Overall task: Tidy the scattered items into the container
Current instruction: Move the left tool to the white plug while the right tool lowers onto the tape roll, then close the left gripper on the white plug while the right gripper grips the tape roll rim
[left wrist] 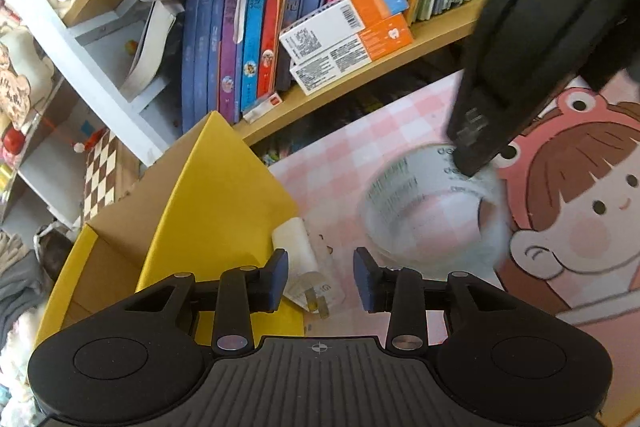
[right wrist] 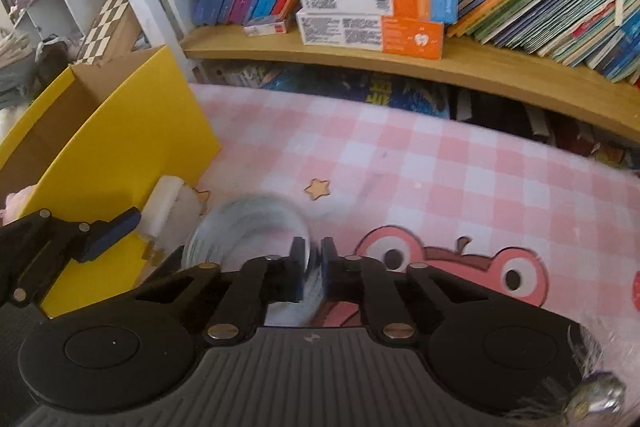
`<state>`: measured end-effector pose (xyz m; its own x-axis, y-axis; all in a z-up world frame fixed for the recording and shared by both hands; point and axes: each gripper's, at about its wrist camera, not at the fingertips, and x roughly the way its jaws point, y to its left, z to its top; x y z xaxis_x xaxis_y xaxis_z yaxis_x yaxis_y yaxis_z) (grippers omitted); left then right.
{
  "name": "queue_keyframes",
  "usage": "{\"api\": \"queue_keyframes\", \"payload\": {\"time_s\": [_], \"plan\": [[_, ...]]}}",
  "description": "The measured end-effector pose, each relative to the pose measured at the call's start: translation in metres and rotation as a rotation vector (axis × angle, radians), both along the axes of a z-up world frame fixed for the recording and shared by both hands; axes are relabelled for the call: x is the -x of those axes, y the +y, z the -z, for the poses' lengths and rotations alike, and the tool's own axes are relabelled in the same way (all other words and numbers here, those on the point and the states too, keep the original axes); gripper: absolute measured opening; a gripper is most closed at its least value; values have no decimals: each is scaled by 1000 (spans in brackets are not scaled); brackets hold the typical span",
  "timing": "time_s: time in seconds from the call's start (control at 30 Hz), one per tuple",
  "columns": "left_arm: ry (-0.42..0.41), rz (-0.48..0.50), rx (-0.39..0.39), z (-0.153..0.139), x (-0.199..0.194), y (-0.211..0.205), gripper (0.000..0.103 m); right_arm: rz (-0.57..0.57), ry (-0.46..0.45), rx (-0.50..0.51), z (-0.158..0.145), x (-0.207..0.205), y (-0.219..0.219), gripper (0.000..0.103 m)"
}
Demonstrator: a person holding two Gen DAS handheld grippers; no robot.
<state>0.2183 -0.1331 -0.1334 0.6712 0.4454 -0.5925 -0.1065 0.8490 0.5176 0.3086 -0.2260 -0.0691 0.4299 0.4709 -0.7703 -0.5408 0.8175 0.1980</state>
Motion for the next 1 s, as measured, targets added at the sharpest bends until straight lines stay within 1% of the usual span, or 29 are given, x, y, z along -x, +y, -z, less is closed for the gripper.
{"api": "queue_keyframes", "payload": {"time_s": [0.07, 0.13, 0.17, 0.23, 0.3, 0.4, 0.43, 0.5, 0.53, 0.57, 0.7, 0.73, 0.87, 0.93, 1.0], "plan": [[-2, -17, 1, 3, -4, -1, 37, 5, -11, 4, 0, 0, -5, 6], [-5, -19, 13, 4, -7, -2, 45, 9, -19, 12, -1, 1, -11, 6], [-13, -24, 33, 3, -8, -1, 45, 11, -23, 14, -1, 1, -13, 6], [-43, -15, 126, -5, -7, 3, 44, 17, -32, 20, -1, 2, -19, 6], [-38, 43, 225, -11, -5, 5, 40, 27, -43, 29, -2, 3, -23, 6], [-41, 51, 258, -17, 1, 6, 41, 45, -49, 33, -3, 2, -32, 6], [-64, 40, 249, -19, 3, 7, 40, 51, -48, 32, -3, 2, -34, 6], [-75, 18, 218, -19, 2, 8, 41, 63, -47, 32, -3, 2, -39, 6], [-81, 7, 203, -19, 1, 9, 43, 64, -45, 31, -3, 2, -40, 6], [-87, -4, 187, -19, 1, 10, 44, 64, -43, 30, -3, 3, -41, 6], [-44, -15, 177, -13, -11, 8, 45, 60, -34, 26, -2, 6, -41, 6], [-38, -19, 194, -12, -15, 9, 48, 59, -32, 26, -2, 7, -41, 6], [-8, -54, 282, -10, -24, 13, 50, 61, -30, 28, -2, 8, -41, 6], [-9, -73, 336, -9, -27, 18, 52, 65, -34, 34, -2, 8, -41, 6], [-17, -78, 347, -9, -30, 19, 53, 69, -36, 37, -2, 7, -42, 6]]}}
